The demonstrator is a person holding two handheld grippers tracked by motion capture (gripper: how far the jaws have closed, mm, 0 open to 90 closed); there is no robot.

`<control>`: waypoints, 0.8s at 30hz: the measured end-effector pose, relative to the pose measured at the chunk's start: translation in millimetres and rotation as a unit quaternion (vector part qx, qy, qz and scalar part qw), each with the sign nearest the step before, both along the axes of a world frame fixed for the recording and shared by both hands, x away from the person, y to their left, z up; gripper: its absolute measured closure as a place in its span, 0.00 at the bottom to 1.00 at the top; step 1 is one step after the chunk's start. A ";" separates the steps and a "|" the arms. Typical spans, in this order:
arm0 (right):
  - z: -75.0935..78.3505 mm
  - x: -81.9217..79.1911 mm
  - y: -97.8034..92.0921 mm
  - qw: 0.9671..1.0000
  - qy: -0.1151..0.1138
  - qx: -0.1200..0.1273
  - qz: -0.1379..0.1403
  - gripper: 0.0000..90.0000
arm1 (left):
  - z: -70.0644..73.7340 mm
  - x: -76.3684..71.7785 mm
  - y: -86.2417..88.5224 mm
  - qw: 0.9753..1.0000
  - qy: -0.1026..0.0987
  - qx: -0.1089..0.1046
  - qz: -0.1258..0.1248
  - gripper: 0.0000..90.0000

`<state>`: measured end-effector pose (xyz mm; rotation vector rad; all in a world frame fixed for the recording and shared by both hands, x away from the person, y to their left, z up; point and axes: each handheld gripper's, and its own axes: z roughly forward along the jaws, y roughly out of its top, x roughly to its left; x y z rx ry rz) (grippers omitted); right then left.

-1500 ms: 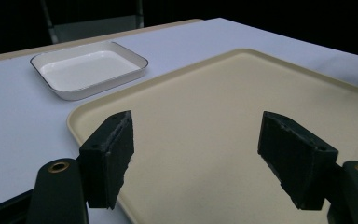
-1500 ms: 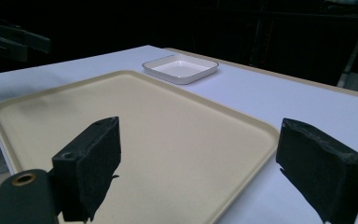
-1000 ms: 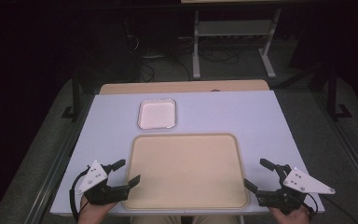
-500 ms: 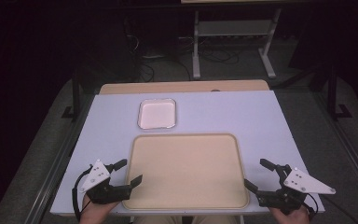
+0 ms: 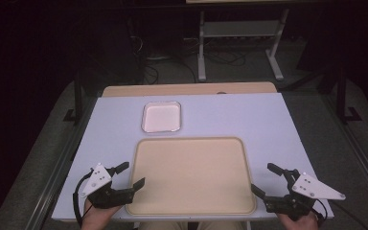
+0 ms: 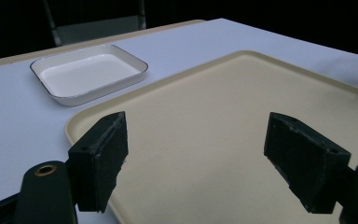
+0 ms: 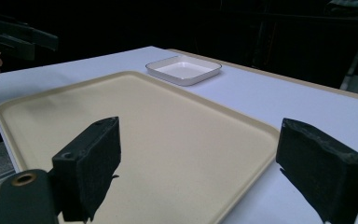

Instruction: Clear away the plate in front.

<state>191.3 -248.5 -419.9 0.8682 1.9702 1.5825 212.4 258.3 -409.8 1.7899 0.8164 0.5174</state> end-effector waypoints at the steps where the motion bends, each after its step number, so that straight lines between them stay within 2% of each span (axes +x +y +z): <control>1: 0.0 -0.1 0.0 1.000 0.000 0.000 0.000 0.14 | -0.1 0.4 0.1 1.000 0.000 -0.002 0.001 0.24; 10: -0.5 -0.2 -1.3 1.000 0.001 0.003 -0.002 0.14 | 3.9 8.4 1.6 1.000 -0.006 -0.002 0.006 0.24; 14: -0.9 0.0 -2.4 1.000 0.001 0.005 -0.003 0.14 | 5.0 15.4 4.1 1.000 -0.001 -0.009 0.012 0.24; 24: -1.5 1.1 -4.2 1.000 0.001 0.009 -0.006 0.14 | 6.5 30.2 1.9 1.000 0.001 -0.002 0.012 0.24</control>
